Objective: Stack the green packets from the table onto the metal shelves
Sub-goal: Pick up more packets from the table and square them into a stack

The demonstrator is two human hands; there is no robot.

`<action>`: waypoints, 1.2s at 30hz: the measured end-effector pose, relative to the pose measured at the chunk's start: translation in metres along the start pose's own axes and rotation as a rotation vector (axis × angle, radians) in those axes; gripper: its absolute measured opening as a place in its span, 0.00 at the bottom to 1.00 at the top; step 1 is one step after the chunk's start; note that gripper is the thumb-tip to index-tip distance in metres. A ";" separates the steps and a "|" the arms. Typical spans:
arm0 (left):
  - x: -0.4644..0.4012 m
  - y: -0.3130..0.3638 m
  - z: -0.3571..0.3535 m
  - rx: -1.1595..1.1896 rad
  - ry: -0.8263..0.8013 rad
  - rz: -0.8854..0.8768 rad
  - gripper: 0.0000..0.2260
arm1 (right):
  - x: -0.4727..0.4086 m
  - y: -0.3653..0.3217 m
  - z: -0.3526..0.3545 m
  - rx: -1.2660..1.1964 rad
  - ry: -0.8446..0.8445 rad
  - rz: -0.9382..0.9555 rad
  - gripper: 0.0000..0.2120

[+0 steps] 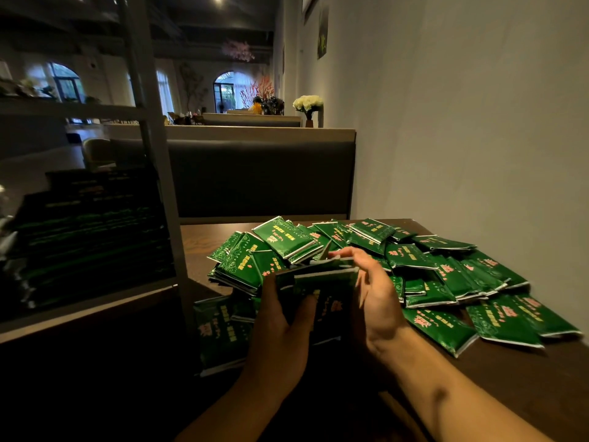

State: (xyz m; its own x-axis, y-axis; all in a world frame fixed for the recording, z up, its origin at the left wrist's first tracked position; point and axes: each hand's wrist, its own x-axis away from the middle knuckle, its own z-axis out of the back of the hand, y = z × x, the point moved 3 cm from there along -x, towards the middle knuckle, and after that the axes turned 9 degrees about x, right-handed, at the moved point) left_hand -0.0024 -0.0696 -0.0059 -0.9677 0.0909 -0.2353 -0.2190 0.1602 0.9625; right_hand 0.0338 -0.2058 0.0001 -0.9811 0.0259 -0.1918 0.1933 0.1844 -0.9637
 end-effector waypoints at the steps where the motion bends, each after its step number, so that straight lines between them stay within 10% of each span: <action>1: -0.001 -0.001 0.001 0.005 0.014 -0.005 0.13 | -0.001 0.000 0.000 0.004 0.008 0.015 0.18; 9: -0.007 -0.002 0.009 0.130 0.142 -0.093 0.16 | -0.002 0.004 -0.003 -0.037 -0.086 0.034 0.50; 18: -0.010 -0.003 0.011 0.069 0.138 -0.105 0.19 | 0.005 0.004 -0.013 0.361 -0.088 0.183 0.17; 36: -0.005 -0.007 0.006 0.057 0.092 -0.069 0.25 | 0.006 0.025 -0.021 0.391 -0.135 0.065 0.29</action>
State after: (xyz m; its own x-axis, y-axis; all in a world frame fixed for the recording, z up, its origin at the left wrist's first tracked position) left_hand 0.0050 -0.0651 -0.0119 -0.9585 -0.0123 -0.2850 -0.2806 0.2192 0.9345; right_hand 0.0327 -0.1806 -0.0217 -0.9616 -0.1091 -0.2519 0.2695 -0.2011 -0.9418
